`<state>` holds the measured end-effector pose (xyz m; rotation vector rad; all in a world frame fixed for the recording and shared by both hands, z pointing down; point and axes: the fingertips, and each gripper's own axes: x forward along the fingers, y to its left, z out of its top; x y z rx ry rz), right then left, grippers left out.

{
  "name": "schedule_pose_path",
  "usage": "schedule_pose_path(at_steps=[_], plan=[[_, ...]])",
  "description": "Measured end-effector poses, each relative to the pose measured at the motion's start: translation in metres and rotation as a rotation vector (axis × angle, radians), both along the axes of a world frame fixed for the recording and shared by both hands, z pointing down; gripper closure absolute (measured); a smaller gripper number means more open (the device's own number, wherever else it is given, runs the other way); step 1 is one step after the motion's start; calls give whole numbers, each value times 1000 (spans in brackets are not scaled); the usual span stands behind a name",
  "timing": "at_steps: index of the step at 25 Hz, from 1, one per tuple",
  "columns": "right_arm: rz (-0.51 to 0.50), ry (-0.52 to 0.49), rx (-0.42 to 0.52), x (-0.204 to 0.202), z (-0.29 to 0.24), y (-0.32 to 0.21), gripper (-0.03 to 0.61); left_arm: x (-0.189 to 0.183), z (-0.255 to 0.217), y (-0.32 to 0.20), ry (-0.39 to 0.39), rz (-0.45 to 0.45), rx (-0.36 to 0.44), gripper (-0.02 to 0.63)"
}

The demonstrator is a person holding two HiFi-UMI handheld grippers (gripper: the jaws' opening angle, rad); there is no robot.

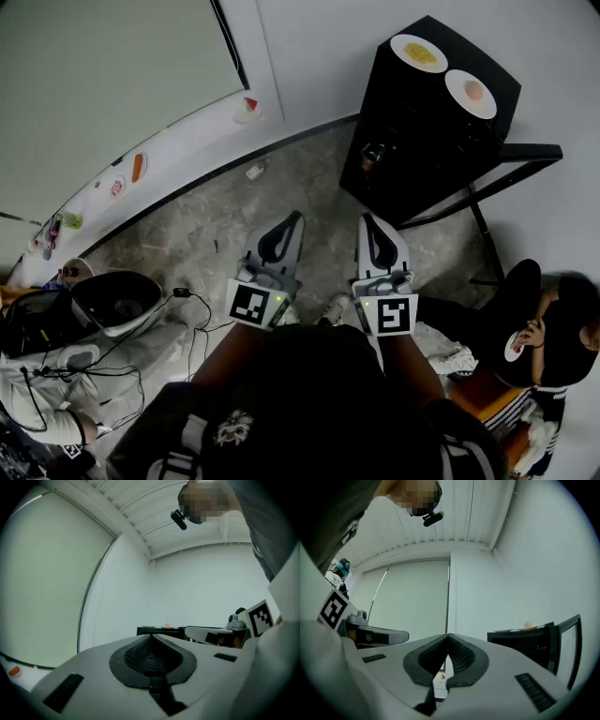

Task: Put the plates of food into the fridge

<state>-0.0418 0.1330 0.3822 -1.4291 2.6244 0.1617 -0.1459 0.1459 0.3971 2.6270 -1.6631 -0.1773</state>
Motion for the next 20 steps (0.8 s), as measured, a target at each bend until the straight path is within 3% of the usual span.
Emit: schedule_pose_path(at_steps=[4, 8, 13, 20], plan=[[-18, 0, 23, -29, -1, 1, 555, -34, 9, 2, -61, -26, 22, 583], [-18, 3, 38, -45, -9, 20, 554, -48, -4, 24, -28, -45, 50, 583], [-13, 5, 69, -57, -11, 34, 554, -59, 9, 39, -73, -31, 15, 583], [-24, 12, 85, -64, -12, 56, 554, -64, -22, 55, 7, -19, 92, 583]])
